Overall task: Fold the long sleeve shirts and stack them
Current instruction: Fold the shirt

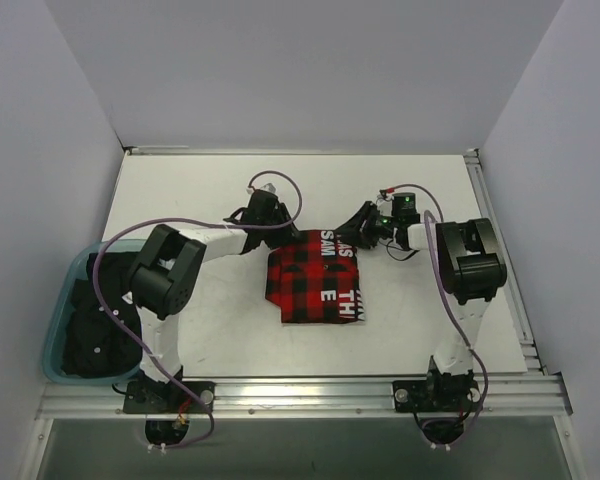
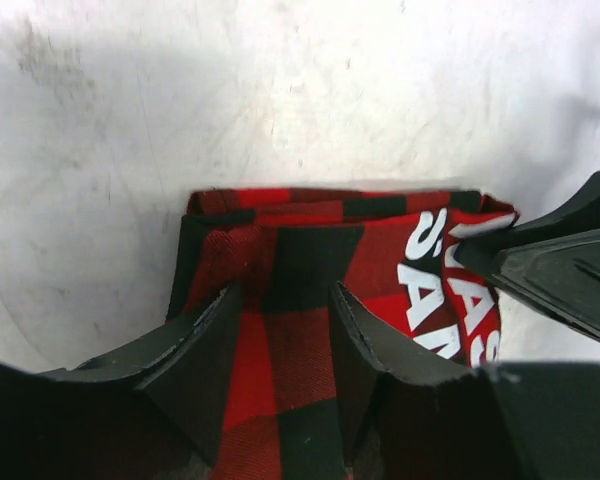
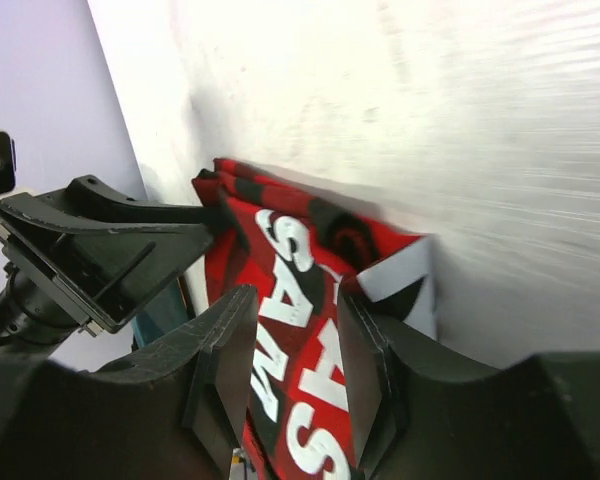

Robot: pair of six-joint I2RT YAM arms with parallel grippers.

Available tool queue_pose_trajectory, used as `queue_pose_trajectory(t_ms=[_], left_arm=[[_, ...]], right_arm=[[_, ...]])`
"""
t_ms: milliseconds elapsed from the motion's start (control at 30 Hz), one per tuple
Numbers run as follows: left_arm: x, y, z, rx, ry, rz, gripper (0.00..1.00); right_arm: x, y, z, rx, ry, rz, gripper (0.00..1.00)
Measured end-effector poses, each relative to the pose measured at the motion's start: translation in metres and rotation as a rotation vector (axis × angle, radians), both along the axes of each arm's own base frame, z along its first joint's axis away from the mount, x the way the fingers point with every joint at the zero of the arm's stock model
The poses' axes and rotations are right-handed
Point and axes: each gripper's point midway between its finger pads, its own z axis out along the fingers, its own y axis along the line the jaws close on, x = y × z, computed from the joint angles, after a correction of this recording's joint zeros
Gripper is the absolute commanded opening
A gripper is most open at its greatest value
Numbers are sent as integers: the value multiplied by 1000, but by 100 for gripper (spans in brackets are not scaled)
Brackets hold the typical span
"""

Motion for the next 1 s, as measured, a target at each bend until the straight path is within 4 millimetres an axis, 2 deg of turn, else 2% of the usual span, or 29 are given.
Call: queue_pose_trajectory(t_ms=[133,233,300,333,367,400,467,533,600,667,733,800,900,1000], left_arm=[[9,4,2,-1,-25,5,50],[11,8,3,35,-45,-14,57],[12,14,9,82,-66,-25,66],[11,19,14,104,-71,-21,71],[8,23,21,128,-79,-19,81],[5,28,32,149,-88,-12,85],[-5,35,58,180,-111,13,87],[-22,33,89,195,-147,19,88],[-50,19,119,184,-192,1,85],[-84,4,129,168,-201,-36,81],[-118,-8,116,176,-166,-91,76],[-142,-8,86,223,-94,-124,72],[-163,11,28,355,36,-132,69],[-167,26,-6,458,100,-132,67]], right_arm=[[2,-19,-8,12,11,-56,38],[-2,-31,-2,-14,8,-81,38],[-11,-38,11,-59,-1,-85,38],[-16,-40,22,-86,-15,-83,38],[-20,-42,34,-116,-39,-78,39],[-27,-43,49,-151,-74,-69,39],[-41,-42,70,-211,-119,-48,39],[-61,-38,81,-263,-155,-16,39],[-87,-36,77,-311,-151,16,39],[-118,-35,58,-367,-97,61,39],[-150,-37,35,-429,-26,107,39],[-182,-40,12,-482,54,153,38],[-217,-43,-7,-535,119,211,38],[-237,-36,-12,-574,122,265,34]])
